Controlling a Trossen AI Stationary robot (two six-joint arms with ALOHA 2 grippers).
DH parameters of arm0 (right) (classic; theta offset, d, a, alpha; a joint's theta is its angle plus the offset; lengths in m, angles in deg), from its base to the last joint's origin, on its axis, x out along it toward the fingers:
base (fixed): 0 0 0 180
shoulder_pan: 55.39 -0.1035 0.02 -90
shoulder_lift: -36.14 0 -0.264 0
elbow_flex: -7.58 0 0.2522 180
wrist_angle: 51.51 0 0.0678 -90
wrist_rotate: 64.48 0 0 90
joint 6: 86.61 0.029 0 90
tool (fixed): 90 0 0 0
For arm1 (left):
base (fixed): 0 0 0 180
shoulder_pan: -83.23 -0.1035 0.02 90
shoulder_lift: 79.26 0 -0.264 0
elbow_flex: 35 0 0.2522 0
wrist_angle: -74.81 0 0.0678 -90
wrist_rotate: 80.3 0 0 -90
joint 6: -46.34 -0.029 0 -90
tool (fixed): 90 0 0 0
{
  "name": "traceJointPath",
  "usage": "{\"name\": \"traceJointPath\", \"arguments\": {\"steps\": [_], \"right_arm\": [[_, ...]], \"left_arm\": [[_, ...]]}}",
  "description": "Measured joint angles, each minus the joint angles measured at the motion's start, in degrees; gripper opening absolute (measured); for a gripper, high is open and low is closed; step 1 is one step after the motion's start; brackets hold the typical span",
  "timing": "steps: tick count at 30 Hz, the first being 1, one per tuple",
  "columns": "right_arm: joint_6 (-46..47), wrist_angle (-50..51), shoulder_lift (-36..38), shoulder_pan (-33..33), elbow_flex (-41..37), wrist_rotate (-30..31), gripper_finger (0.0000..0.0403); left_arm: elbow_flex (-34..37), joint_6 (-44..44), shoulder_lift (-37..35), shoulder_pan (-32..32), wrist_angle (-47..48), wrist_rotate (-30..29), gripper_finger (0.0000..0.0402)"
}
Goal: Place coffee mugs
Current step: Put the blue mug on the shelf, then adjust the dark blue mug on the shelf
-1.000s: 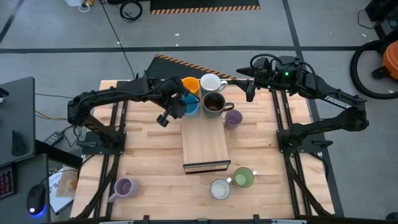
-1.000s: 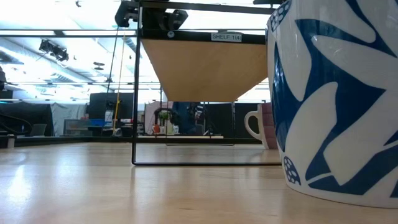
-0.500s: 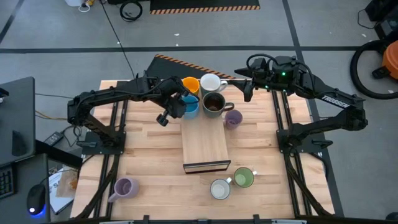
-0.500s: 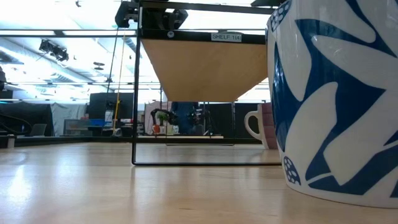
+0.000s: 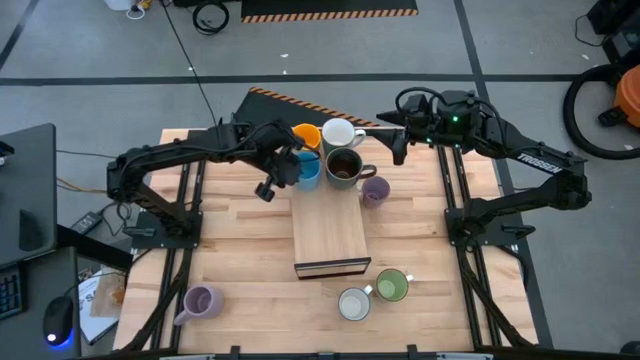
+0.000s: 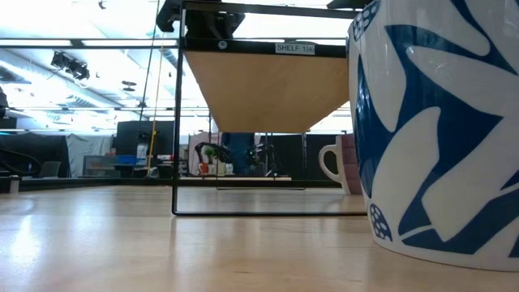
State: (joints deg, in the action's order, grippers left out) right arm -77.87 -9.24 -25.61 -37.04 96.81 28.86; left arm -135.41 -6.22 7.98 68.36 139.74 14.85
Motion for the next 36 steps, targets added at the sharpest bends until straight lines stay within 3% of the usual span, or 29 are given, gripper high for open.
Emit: {"name": "traceJointPath", "arguments": {"steps": [10,16,24,30,36], "right_arm": [[2.2,12.8,0.0,-1.4,0.0,-3.6,0.0268],[2.3,15.3,0.0,-3.0,-2.9,-3.0,0.0268],[1.9,10.5,0.3,-2.9,-11.8,-3.5,0.0268],[0.2,4.3,0.5,-1.8,-17.7,-5.3,0.0268],[-1.0,-2.7,-0.3,-1.2,-21.5,-6.2,0.0268]], "left_arm": [[0.0,4.5,-3.3,1.6,-0.8,-1.6,0.0112],[0.0,21.8,-5.7,2.4,1.4,-4.8,0.0112],[0.1,46.8,-7.9,5.0,6.9,-6.8,0.0104],[0.0,52.0,-9.8,8.4,8.0,-11.3,0.0103],[0.1,54.0,-10.8,10.3,15.3,-13.7,0.0103]]}}
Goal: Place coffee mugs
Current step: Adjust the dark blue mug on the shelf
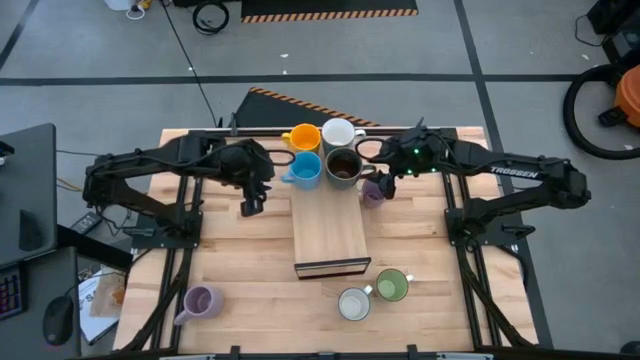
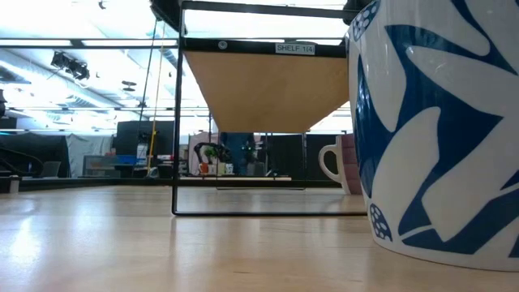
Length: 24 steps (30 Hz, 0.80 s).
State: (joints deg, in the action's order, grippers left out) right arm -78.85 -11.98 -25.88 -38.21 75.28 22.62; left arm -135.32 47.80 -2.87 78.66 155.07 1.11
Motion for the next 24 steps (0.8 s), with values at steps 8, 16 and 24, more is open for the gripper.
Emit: {"name": "traceJointPath", "arguments": {"steps": [8,16,24], "right_arm": [[-1.9,-7.3,-1.7,0.6,-3.3,-2.2,0.0268],[-2.0,-8.5,-1.6,1.9,-3.4,-1.8,0.0268],[-3.4,-10.9,-1.6,2.2,-3.4,-1.9,0.0268]], "left_arm": [[0.0,1.0,-0.2,0.7,1.2,0.0,0.0102],[0.0,0.9,-0.1,1.6,1.0,0.0,0.0102],[0.0,0.9,-0.1,1.6,0.8,0.0,0.0102]]}}
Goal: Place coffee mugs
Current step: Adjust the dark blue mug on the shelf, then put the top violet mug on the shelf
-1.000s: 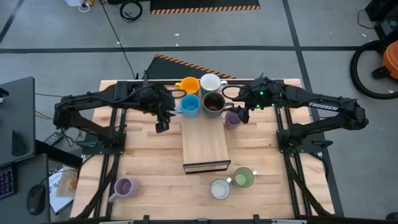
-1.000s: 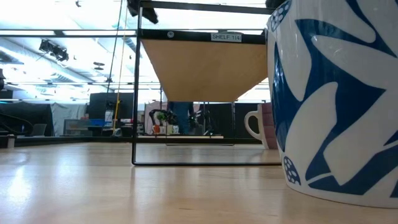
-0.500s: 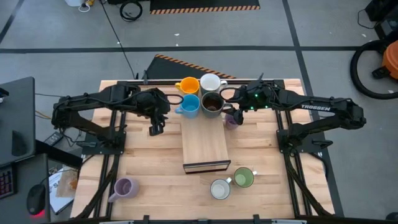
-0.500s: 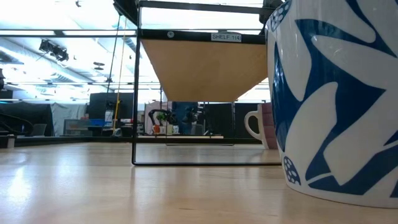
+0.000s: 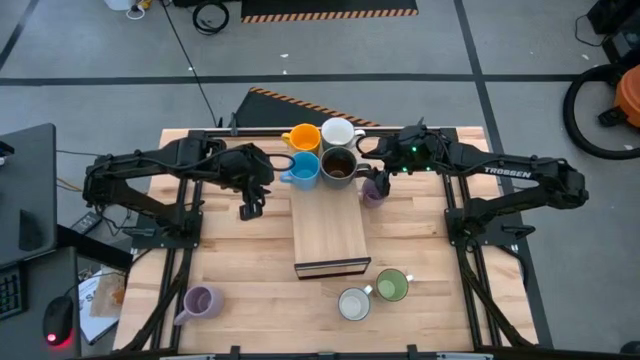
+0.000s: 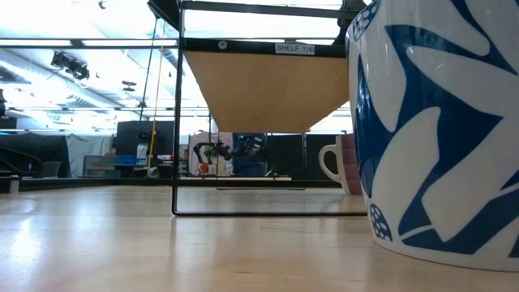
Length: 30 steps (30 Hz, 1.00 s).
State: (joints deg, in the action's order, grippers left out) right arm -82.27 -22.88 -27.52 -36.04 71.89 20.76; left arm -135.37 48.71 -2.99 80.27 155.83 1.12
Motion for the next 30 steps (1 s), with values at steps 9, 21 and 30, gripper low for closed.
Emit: {"name": "traceJointPath", "arguments": {"steps": [9,21,30], "right_arm": [[0.5,2.0,1.1,0.0,3.2,-0.3,0.0268],[0.6,23.2,1.1,0.0,13.6,2.4,0.0268],[2.2,38.0,1.0,-0.7,12.1,3.8,0.0268]], "left_arm": [[0.0,0.9,0.0,0.0,0.0,0.0,0.0102],[-0.1,2.6,-0.6,3.4,-11.6,1.1,0.0102],[0.0,3.0,-0.6,3.5,-11.6,0.7,0.0102]]}}
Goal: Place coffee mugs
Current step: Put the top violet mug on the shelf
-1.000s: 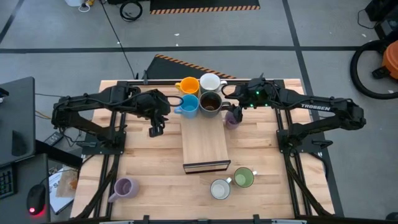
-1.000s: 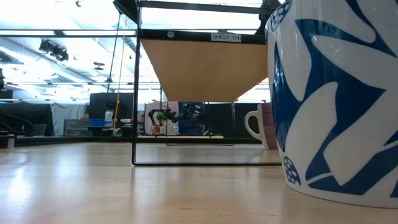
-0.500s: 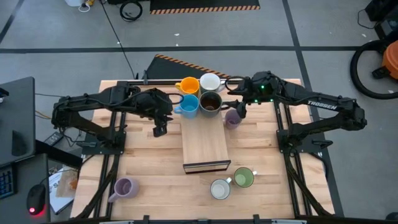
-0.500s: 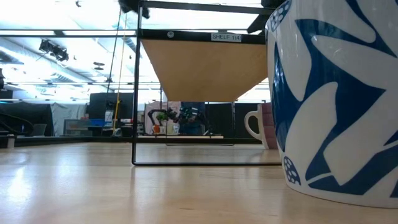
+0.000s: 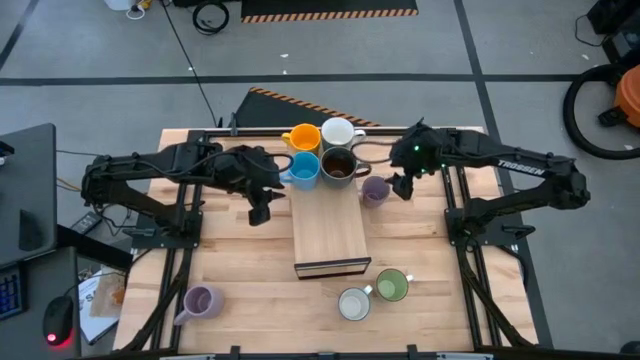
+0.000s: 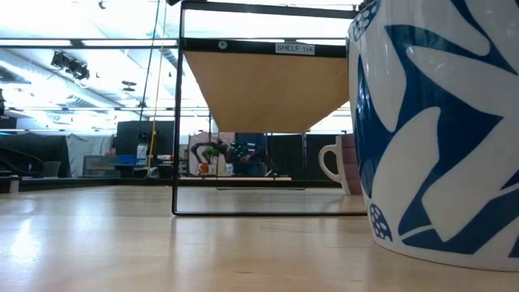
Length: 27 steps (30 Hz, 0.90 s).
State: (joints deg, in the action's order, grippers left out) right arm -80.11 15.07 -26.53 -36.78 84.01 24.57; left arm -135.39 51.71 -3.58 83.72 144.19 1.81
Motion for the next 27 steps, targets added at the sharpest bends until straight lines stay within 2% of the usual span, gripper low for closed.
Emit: {"name": "traceJointPath", "arguments": {"steps": [6,12,27], "right_arm": [[0.2,-1.7,0.0,-3.2,-5.8,-1.2,0.0263],[-1.2,-10.7,0.0,-6.1,-11.8,-1.1,0.0237],[-2.9,-27.1,0.2,-6.2,-24.5,-1.2,0.0225]], "left_arm": [[0.0,0.0,0.0,0.0,0.0,0.0,0.0102],[0.0,0.0,0.0,0.0,-0.1,0.0,0.0102],[0.0,1.1,0.0,0.1,0.1,0.0,0.0102]]}}
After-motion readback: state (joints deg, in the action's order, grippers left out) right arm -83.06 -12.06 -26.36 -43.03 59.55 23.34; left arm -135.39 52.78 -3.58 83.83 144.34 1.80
